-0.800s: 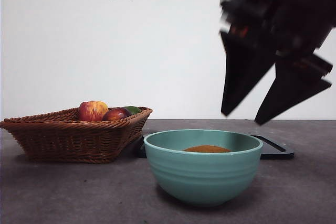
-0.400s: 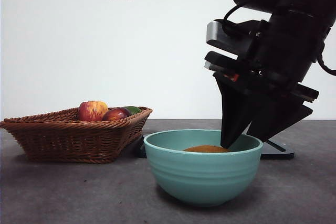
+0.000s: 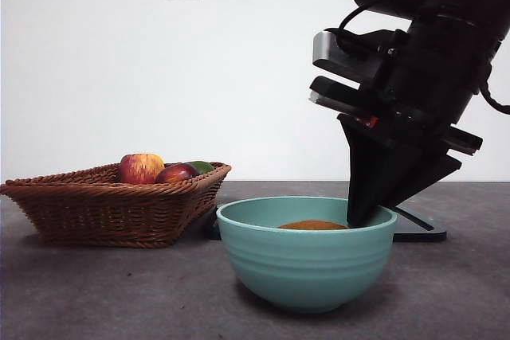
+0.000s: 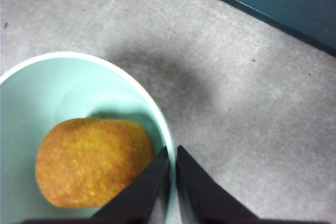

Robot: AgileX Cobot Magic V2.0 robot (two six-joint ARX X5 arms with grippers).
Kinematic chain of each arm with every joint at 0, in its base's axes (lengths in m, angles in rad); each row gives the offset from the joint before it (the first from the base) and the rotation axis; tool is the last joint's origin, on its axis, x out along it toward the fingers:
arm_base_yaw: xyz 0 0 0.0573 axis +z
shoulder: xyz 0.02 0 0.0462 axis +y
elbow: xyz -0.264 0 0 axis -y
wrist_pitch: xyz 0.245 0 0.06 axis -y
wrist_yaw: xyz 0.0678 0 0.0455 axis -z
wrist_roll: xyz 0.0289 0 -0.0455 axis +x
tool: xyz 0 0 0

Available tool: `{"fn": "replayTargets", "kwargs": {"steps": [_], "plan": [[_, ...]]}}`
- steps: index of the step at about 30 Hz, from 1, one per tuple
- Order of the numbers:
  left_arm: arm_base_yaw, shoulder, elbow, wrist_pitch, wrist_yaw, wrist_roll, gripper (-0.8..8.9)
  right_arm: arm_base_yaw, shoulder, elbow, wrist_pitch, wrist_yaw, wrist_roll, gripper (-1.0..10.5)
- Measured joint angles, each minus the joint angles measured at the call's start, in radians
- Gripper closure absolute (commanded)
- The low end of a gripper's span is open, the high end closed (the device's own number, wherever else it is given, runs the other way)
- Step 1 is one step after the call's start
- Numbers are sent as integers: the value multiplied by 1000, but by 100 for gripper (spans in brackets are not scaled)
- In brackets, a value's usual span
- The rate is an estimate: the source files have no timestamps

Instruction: Pick up the wifruite, put it on the bowl, pick up the plate, put it on desk

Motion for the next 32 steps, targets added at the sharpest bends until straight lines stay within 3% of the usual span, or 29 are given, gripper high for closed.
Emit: {"fn": "replayTargets", "kwargs": {"steps": [8, 13, 19, 32], "plan": [[0, 0, 0, 0, 0, 4, 501, -27, -5, 139, -49, 6, -3, 936], [0, 0, 0, 0, 0, 7, 501, -145, 6, 240, -52, 8, -23, 936], [0, 0, 0, 0, 0, 7, 501, -246, 165, 399, -52, 7, -62, 936], [0, 0, 0, 0, 0, 7, 501, -272, 405, 502, -14, 6, -87, 936]]}}
